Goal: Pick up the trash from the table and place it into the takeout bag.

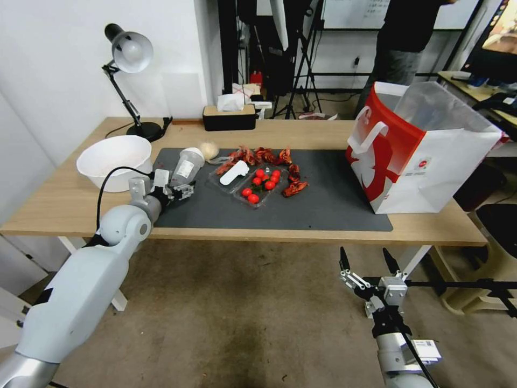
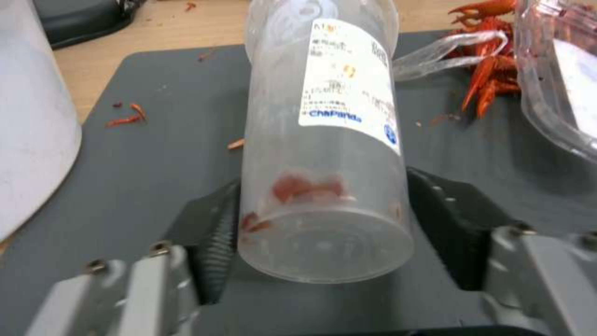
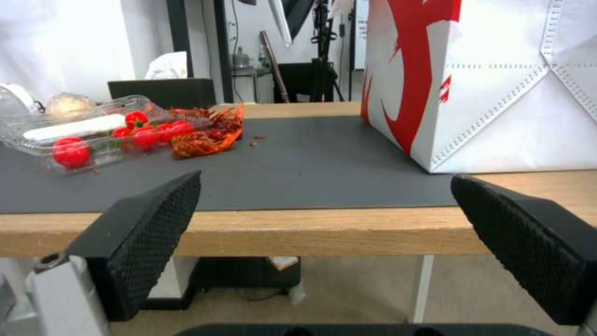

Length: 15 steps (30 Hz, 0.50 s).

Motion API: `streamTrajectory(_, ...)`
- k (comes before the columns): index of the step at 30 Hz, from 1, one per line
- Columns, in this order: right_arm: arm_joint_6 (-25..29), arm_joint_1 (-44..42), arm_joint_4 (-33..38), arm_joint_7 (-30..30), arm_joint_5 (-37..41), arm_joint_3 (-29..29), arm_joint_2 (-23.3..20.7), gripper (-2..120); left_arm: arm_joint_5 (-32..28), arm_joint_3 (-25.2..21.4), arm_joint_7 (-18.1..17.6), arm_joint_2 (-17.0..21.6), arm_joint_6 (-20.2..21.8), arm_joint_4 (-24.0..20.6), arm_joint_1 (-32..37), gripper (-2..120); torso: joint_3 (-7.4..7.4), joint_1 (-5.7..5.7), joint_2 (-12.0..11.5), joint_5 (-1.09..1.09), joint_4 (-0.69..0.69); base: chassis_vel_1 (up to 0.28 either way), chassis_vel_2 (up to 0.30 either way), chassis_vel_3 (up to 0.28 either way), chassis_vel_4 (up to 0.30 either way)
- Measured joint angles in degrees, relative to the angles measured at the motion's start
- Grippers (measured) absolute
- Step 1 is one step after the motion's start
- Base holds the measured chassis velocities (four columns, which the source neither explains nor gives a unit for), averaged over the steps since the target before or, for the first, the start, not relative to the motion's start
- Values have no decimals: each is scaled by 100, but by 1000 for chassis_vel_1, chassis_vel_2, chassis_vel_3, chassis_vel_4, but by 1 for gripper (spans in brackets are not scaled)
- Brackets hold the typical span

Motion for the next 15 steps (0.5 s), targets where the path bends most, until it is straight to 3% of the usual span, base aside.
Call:
streamTrajectory(2,27,-22,12,-1,-43,0,31,100,32,-2,-10,9,-22,-29,49,53,0,0,0,0,0,0,0,0,0)
streamTrajectory(12,38,-51,50,-7,-87,-10,75,100,-113,-45,5,57,-172,-159,124,53,0,0,0,0,0,0,0,0,0)
streamTrajectory(15,27,-35,50,-10,-91,-13,81,100,-243,-63,168,142,-485,-342,93,53,0,0,0,0,1,0,0,0,0)
